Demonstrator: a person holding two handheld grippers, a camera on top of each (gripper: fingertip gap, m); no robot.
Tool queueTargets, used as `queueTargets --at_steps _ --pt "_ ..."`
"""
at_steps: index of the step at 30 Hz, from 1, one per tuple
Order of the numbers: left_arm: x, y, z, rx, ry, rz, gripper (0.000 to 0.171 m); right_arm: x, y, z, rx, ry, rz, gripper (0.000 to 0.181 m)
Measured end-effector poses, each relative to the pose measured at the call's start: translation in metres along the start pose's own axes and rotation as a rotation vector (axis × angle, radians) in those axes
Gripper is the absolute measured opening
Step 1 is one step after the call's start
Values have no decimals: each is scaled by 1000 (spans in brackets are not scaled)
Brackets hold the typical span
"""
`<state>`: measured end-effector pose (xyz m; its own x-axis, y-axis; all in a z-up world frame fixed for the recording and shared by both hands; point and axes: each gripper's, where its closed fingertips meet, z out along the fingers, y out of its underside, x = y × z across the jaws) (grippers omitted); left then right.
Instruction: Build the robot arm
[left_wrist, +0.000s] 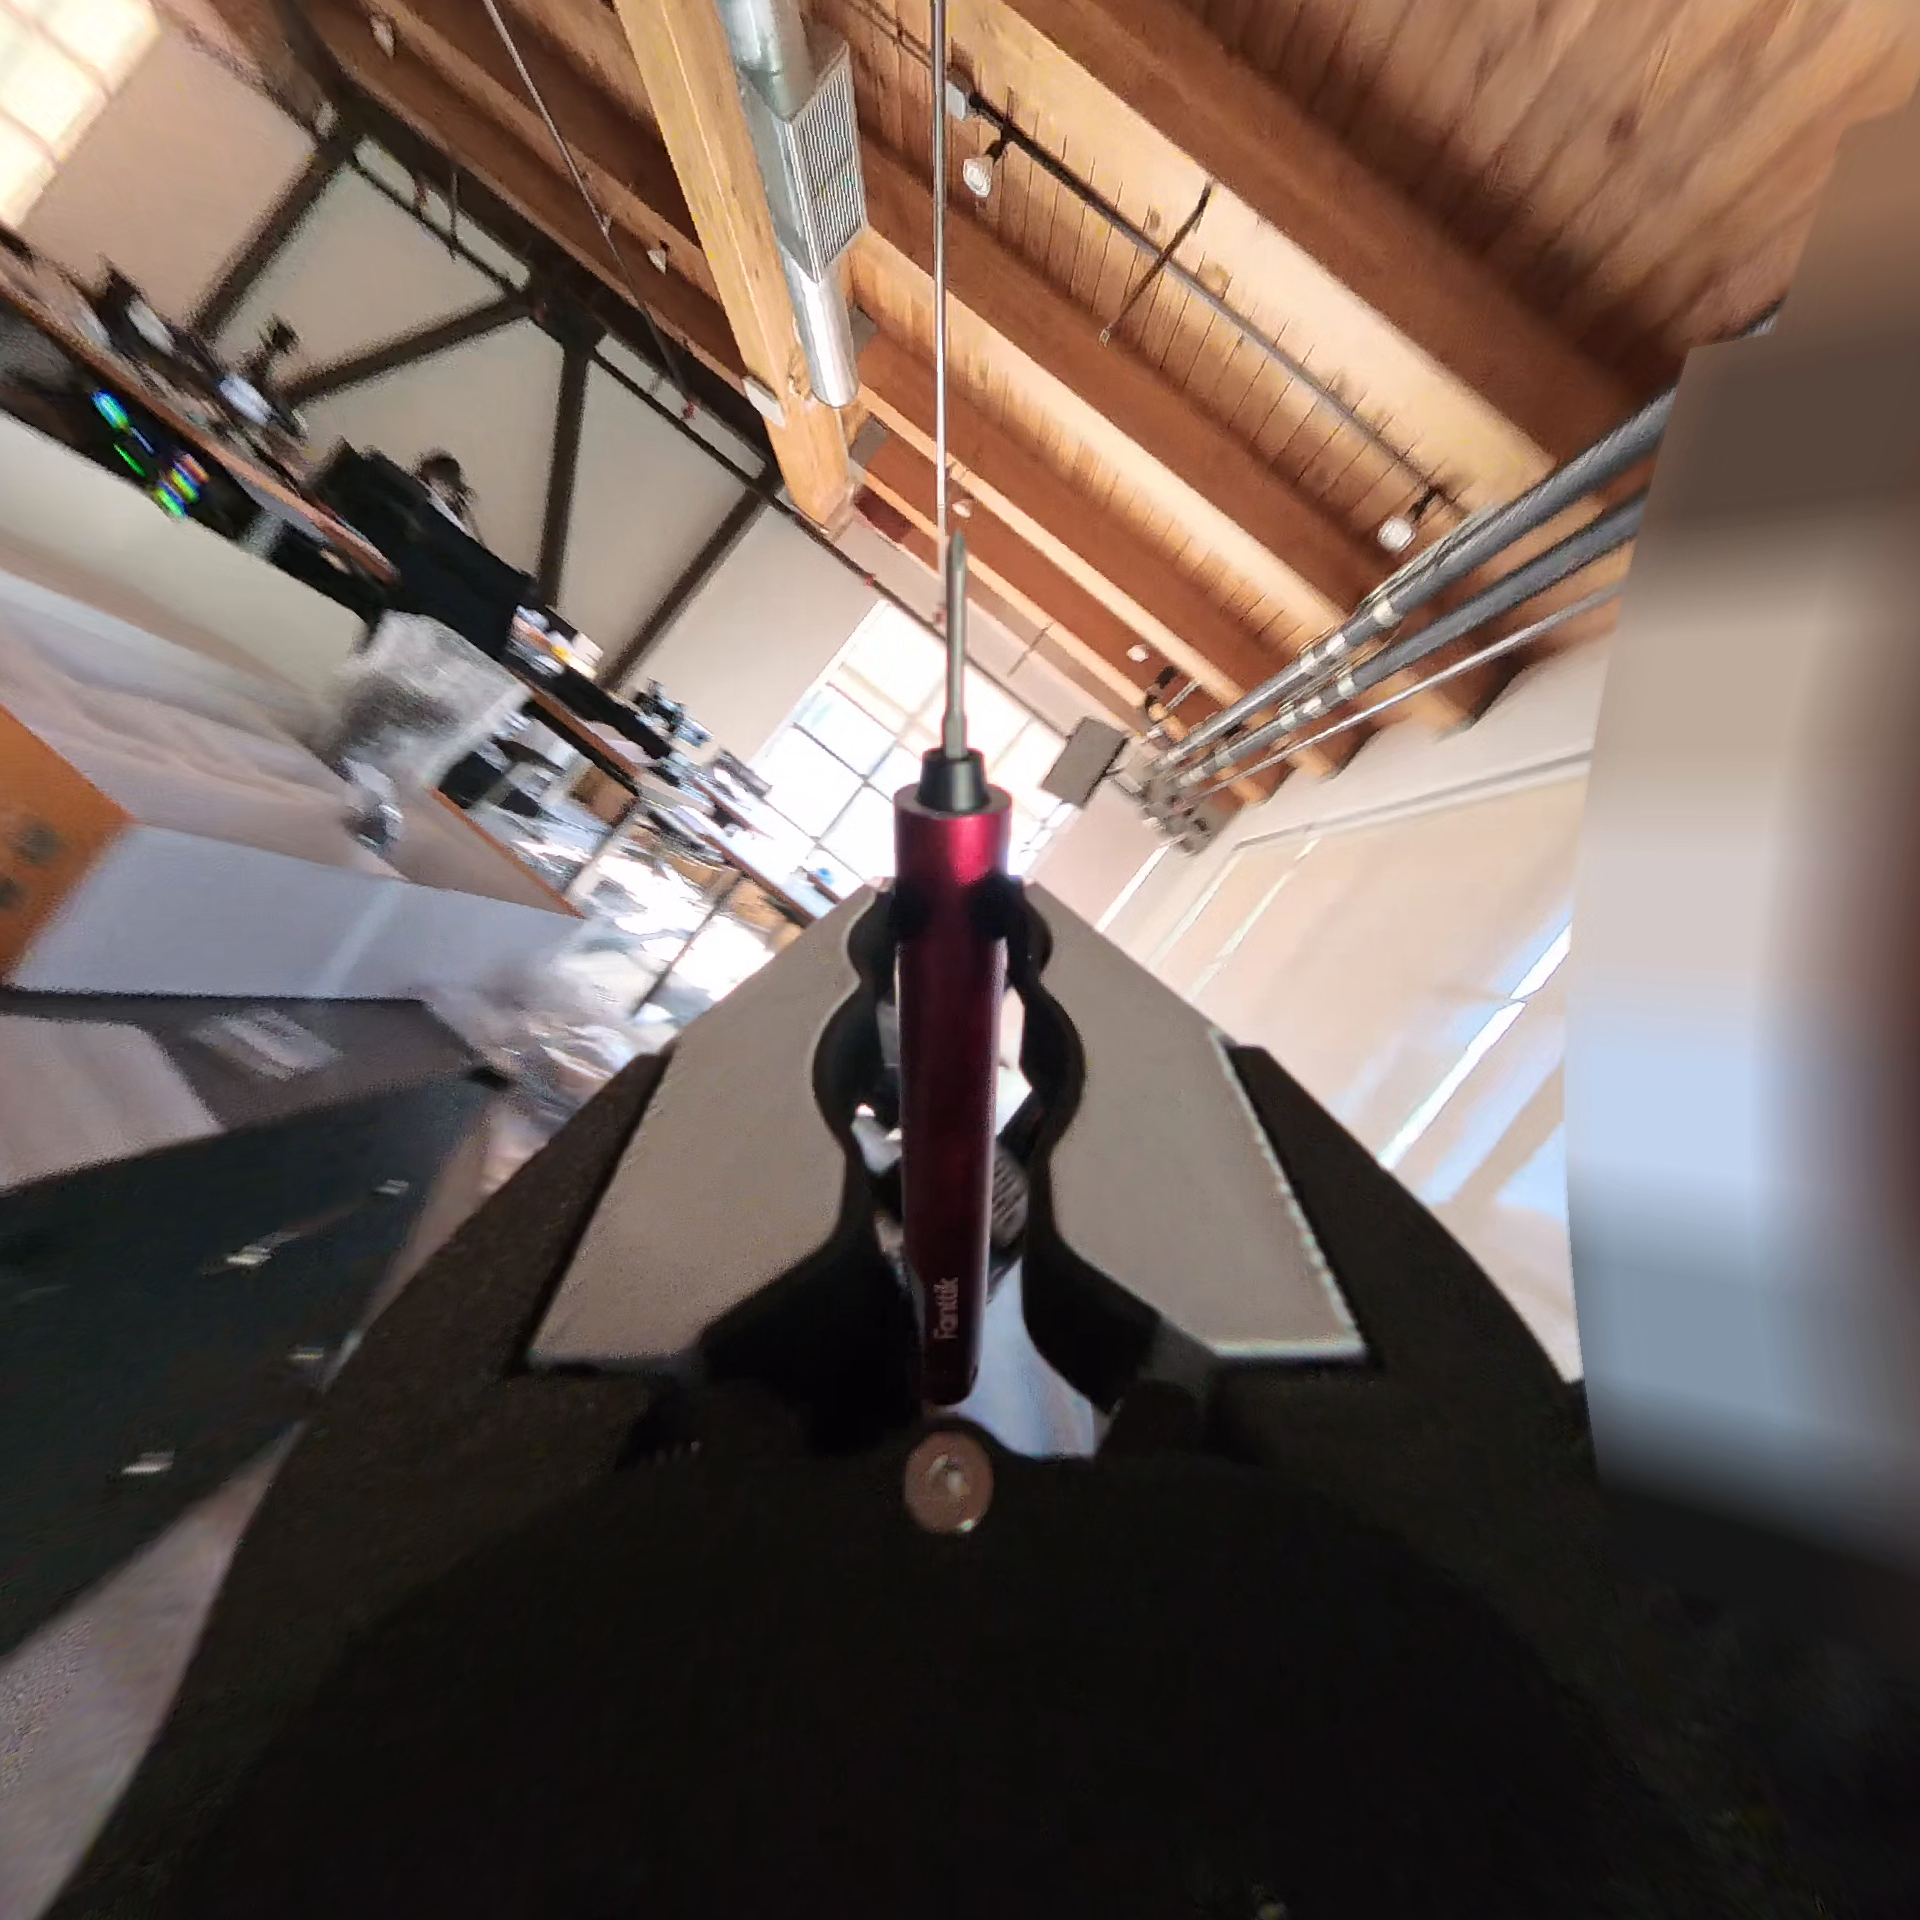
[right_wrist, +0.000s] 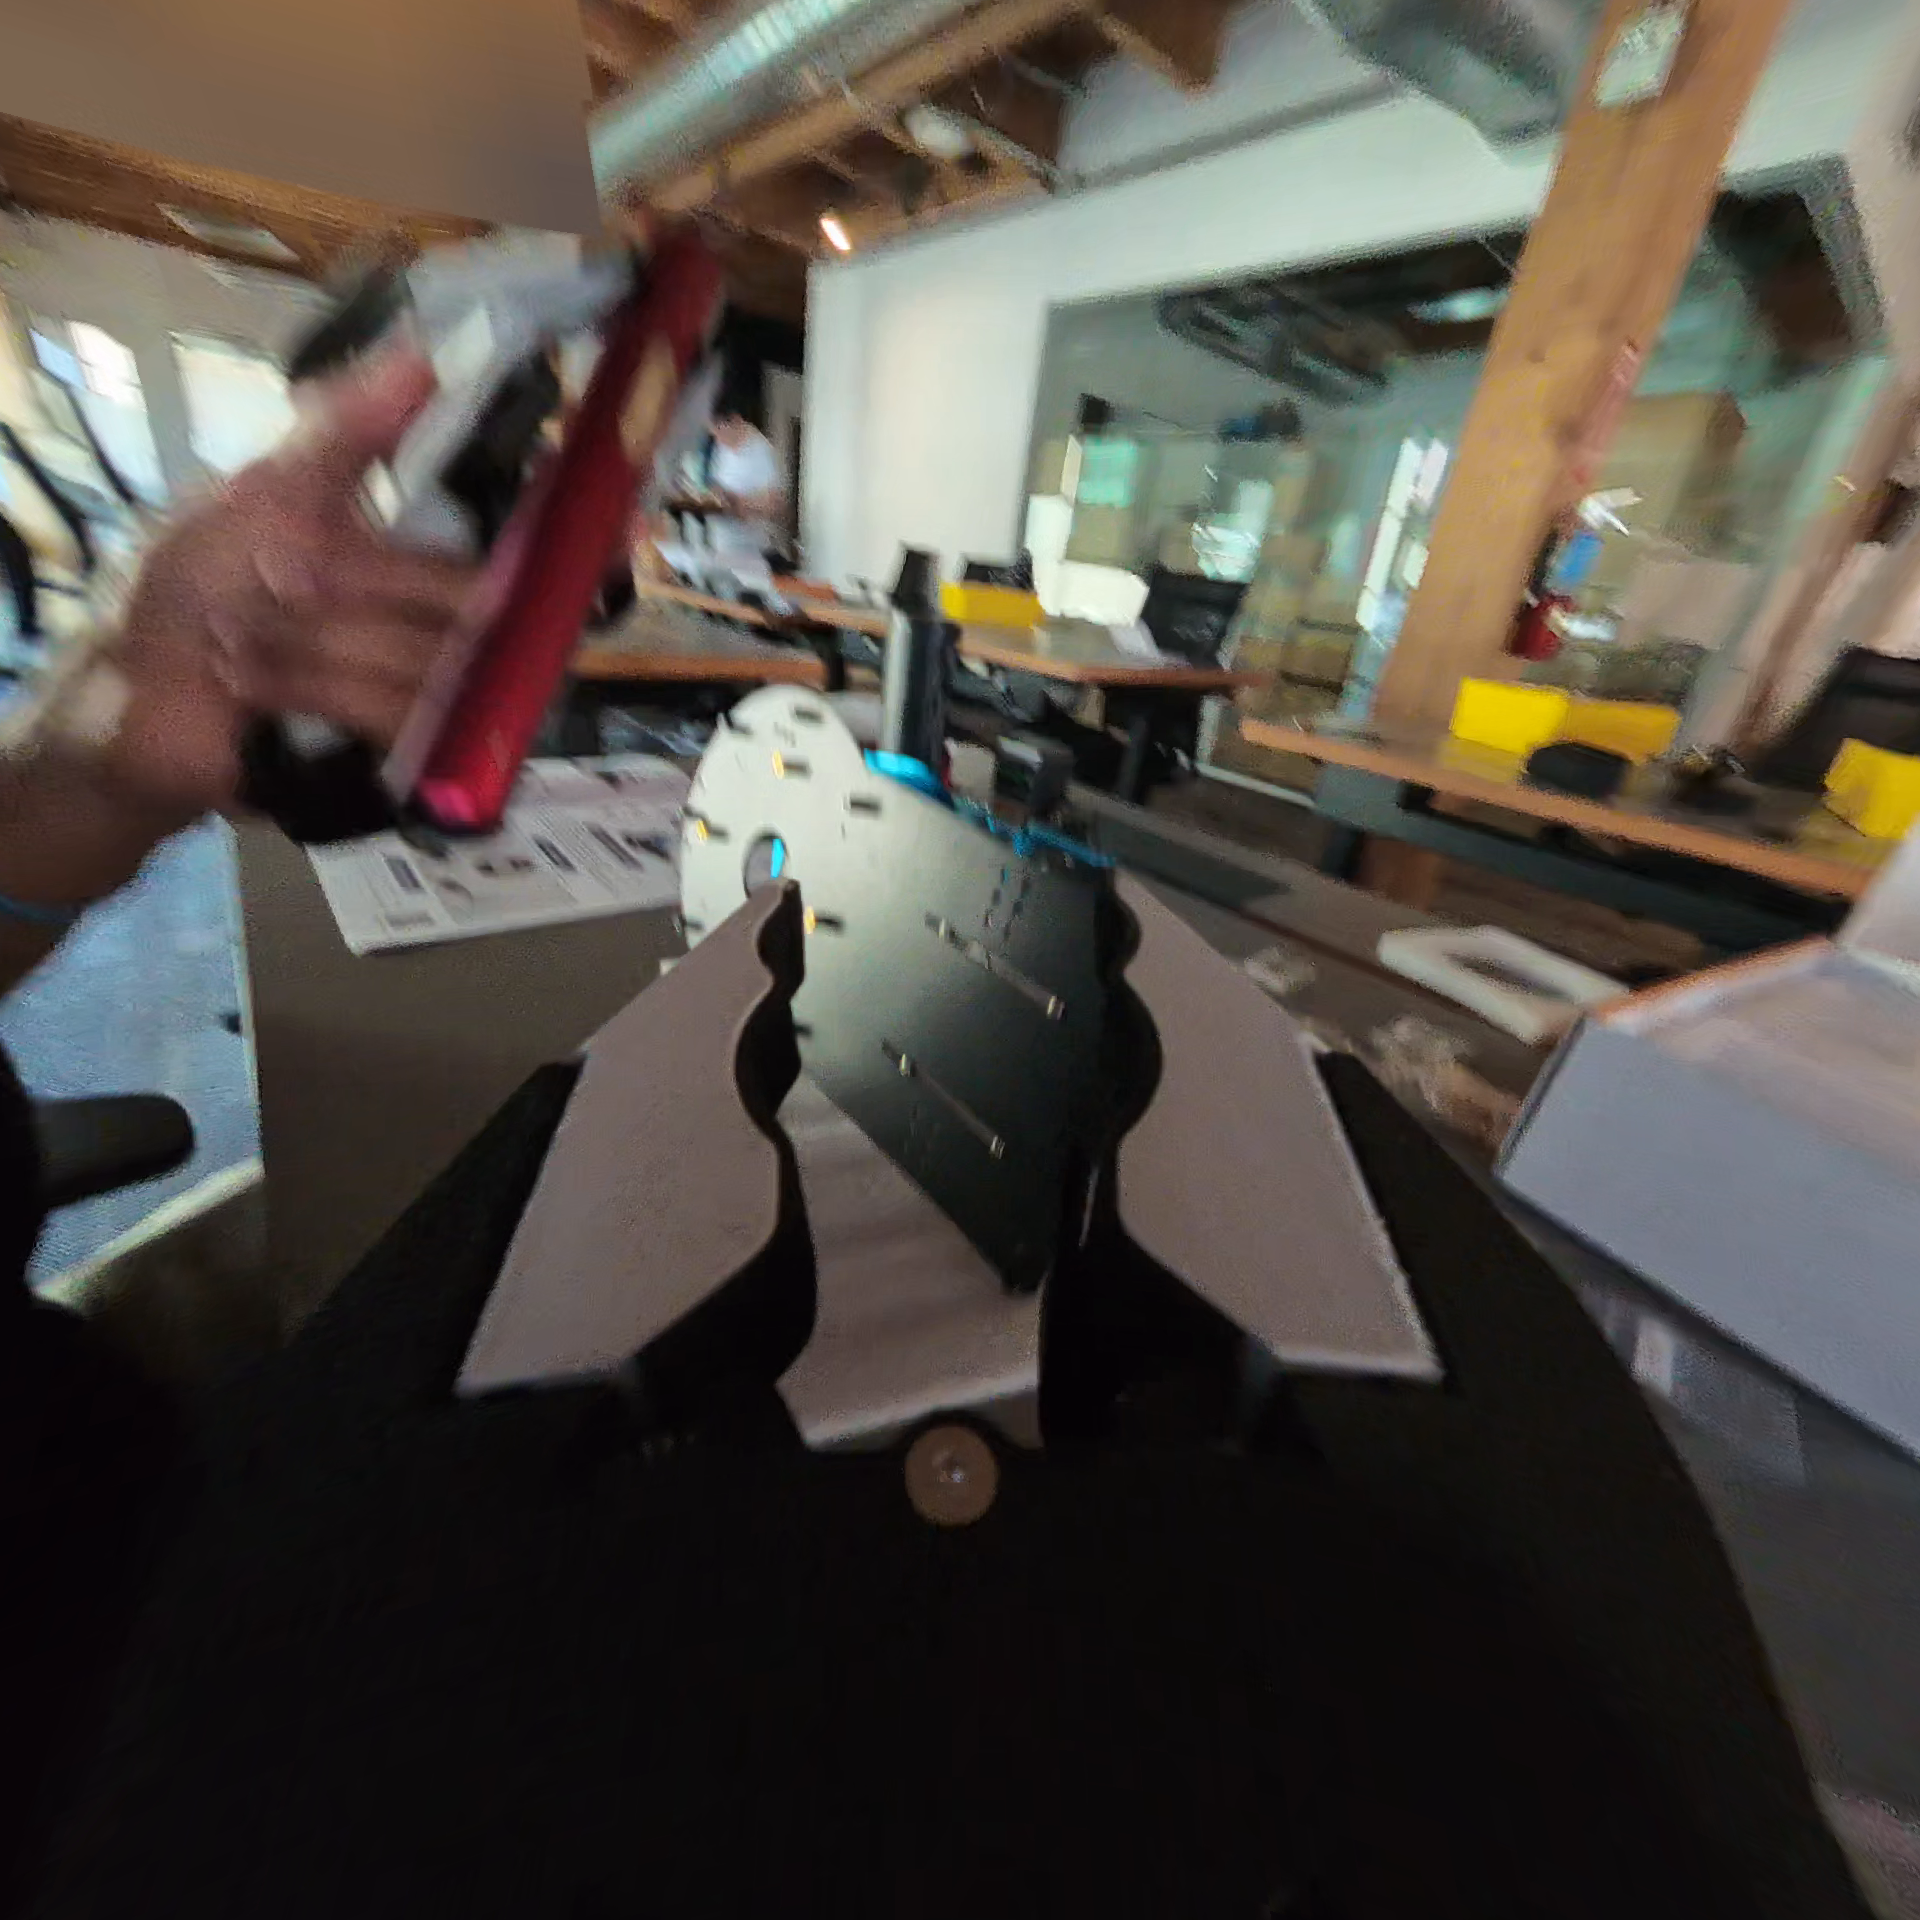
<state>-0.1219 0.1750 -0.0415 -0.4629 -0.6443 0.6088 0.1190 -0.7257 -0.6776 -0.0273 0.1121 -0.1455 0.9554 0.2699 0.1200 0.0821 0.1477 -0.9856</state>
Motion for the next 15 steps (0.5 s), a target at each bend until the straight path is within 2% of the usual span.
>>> queueTargets --at_steps 2,4,5,7,9,11,15 --pt "6 -3 7 11 44 -177 18 -28 15 10 -50 49 -11 61" --pt "14 0 14 20 91 -354 19 -60 7 25 -4 120 17 65" --pt "21 7 18 -1 121 -419 19 -73 -5 29 59 166 14 66" --pt "34 29 22 -67 151 -500 19 -85 -41 21 264 326 -30 57" --pt "43 55 20 -126 151 -551 18 -101 -68 7 367 400 -115 48" --pt "51 82 13 -193 150 -593 18 -121 -78 1 347 404 -178 48" --pt "70 115 -7 -279 194 -636 19 -143 -80 -23 283 555 -308 23"
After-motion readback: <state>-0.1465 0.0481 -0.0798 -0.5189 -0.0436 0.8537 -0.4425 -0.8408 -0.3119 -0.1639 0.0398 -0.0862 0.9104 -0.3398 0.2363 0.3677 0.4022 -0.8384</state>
